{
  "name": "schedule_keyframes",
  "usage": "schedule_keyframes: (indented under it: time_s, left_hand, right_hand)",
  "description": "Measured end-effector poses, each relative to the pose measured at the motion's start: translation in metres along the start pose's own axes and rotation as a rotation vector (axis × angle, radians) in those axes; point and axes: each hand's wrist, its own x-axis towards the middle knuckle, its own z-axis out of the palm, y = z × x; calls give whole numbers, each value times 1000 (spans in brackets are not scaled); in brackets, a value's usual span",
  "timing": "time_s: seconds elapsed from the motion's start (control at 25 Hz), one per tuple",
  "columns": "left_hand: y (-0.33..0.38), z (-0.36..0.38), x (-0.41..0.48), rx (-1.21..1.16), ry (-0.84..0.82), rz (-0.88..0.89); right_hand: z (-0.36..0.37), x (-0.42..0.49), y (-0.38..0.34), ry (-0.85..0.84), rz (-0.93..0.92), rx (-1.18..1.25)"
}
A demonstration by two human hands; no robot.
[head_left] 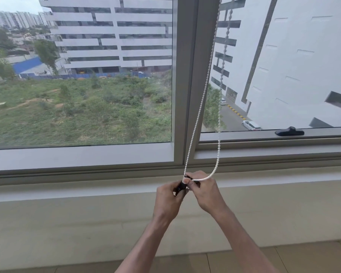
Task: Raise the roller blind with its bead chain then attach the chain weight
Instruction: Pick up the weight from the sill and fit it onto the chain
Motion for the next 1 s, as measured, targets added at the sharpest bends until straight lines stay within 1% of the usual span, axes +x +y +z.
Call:
schedule_keyframes:
  time_s: [0.24, 0.48, 0.68, 0.88, 1.0]
  left_hand:
    - [-1, -5, 2, 86, -2, 15]
    - [0, -9, 3, 167, -21, 37]
    - [2, -14, 3, 209, -45, 71]
    - [5, -16, 2, 272, -68, 139]
    - [7, -13, -1, 255, -43, 154]
  right_hand:
    - [-10, 0, 0, 11, 148, 192]
    - [-9, -4, 0, 15, 147, 275]
    - [-12, -5, 4, -61, 155, 267]
    - [-15, -4, 4, -65, 163, 253]
    - [-13, -2, 4, -47, 161, 177]
